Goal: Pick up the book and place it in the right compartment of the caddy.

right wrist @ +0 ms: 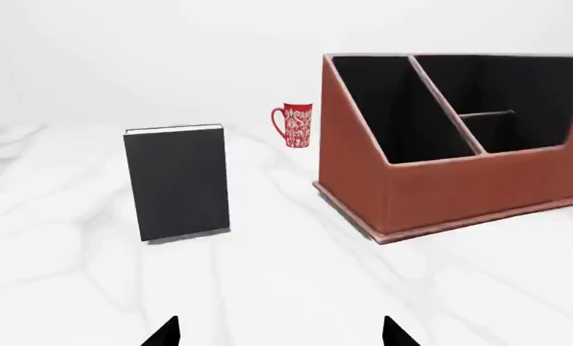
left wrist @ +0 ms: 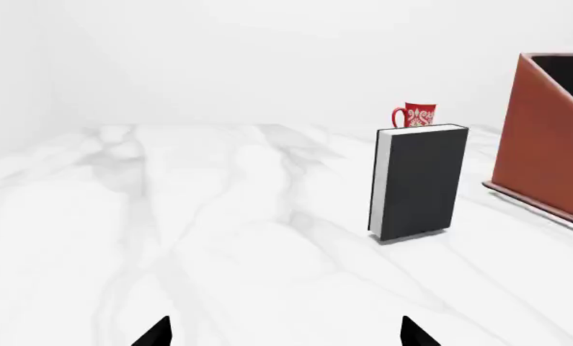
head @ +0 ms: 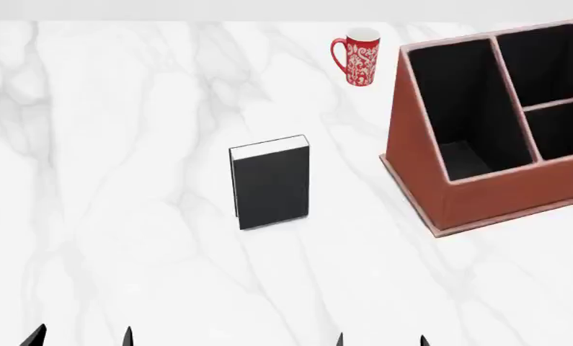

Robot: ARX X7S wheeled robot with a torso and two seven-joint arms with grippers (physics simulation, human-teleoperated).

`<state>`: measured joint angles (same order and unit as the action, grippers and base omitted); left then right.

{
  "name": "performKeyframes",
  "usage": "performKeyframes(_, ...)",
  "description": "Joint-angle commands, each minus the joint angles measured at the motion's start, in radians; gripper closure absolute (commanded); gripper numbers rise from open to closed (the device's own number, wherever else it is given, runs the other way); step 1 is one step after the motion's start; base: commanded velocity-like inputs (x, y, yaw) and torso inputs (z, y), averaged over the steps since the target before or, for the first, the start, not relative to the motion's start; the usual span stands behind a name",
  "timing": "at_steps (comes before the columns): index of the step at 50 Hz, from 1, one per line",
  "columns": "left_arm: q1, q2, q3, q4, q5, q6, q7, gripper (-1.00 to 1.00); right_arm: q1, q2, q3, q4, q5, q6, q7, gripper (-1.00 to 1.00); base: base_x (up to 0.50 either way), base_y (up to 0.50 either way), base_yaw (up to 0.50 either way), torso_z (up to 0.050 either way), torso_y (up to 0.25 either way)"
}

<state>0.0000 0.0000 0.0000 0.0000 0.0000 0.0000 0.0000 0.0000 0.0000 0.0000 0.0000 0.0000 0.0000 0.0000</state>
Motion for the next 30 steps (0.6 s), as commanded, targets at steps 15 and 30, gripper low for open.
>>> performKeyframes(15,-0.002,-0.054,0.061,0.012,-0.055,-0.004,-0.061,-1.0,-0.002,0.056,-0.069,-0.038,0.016,-0.002,0.072,-1.0,0.0,0.0,0.0,0.0,0.0)
performKeyframes(30,0.0,-0.057,0.071,-0.007,-0.039,0.016,-0.075,-1.0,-0.036,0.058,-0.069,-0.077,0.076,0.026,0.041,-1.0,0.0,-0.16,0.0,0.0,0.0)
